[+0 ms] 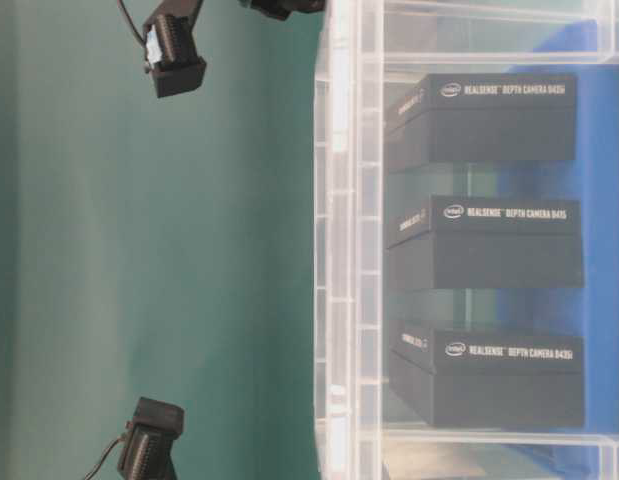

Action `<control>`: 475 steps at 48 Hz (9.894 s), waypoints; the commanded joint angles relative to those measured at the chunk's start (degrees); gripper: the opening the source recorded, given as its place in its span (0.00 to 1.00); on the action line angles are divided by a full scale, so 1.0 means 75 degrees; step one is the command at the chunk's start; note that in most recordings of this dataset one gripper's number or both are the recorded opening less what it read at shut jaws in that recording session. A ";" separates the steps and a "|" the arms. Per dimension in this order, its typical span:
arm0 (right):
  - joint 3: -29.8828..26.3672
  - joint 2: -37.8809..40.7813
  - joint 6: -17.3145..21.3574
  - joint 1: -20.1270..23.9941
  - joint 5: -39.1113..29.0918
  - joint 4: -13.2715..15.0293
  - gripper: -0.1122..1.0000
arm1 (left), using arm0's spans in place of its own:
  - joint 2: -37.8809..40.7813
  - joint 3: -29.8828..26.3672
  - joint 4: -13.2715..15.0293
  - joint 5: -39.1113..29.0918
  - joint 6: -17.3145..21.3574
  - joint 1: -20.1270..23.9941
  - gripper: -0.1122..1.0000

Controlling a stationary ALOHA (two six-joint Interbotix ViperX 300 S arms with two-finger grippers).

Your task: Clamp the lid of the box with both arms, then lift and open it.

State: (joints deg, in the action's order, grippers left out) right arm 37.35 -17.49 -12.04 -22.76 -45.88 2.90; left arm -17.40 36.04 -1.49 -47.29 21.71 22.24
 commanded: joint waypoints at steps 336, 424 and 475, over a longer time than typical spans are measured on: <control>0.0879 0.0258 0.7371 0.6586 0.1113 0.1641 0.09 | -0.0539 0.1805 -0.0070 0.1430 -0.5543 -0.6293 0.10; -0.0902 -0.1887 0.5906 0.2766 0.1594 0.4523 0.09 | -0.2484 -0.0762 -0.0328 0.2145 -0.1078 -0.2250 0.10; 0.1289 -0.2215 0.5965 0.1008 0.5191 0.4465 0.09 | -0.2906 0.1594 0.0012 0.5121 -0.1441 -0.1371 0.10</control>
State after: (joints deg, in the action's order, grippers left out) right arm 47.72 -33.84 32.52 -15.21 -7.65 36.47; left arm -38.76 48.78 -1.85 -9.58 10.99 11.95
